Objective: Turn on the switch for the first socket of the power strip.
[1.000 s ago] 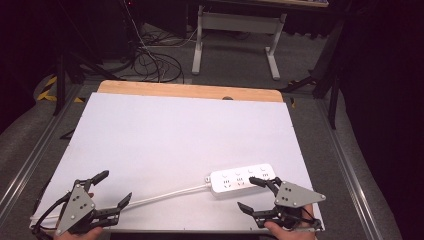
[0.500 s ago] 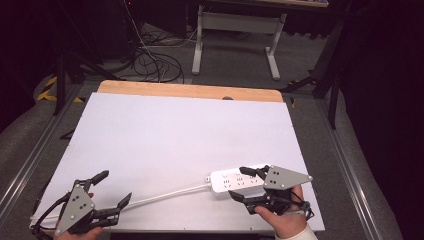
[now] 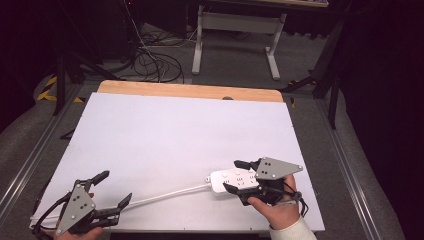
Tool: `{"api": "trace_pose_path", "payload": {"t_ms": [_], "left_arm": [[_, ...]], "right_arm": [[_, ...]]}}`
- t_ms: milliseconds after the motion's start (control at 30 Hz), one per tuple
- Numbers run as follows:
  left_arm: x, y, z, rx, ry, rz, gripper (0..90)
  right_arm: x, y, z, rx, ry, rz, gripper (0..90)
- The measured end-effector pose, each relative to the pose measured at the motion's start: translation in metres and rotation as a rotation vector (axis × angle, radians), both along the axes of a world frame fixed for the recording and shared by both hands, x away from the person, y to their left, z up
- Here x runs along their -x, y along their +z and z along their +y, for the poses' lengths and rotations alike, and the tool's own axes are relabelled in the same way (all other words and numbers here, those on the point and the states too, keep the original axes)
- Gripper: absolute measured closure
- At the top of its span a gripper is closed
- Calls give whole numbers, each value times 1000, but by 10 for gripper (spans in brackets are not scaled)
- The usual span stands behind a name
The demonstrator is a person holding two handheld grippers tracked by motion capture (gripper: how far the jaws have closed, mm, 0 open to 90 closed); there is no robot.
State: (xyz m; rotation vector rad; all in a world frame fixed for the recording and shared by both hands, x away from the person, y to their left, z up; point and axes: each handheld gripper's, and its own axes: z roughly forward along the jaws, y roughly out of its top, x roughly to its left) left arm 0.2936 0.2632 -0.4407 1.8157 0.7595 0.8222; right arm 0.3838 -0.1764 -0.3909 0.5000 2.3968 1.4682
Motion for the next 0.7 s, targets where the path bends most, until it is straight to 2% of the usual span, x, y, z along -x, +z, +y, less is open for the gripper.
{"api": "trace_pose_path", "payload": {"t_ms": [367, 700], "left_arm": [[0, 0, 0, 1, -3, 2, 149], [0, 0, 0, 4, -5, 5, 150]], "right_arm": [[-12, 5, 11, 16, -6, 6, 293], [-25, 8, 25, 4, -5, 14, 293]]}}
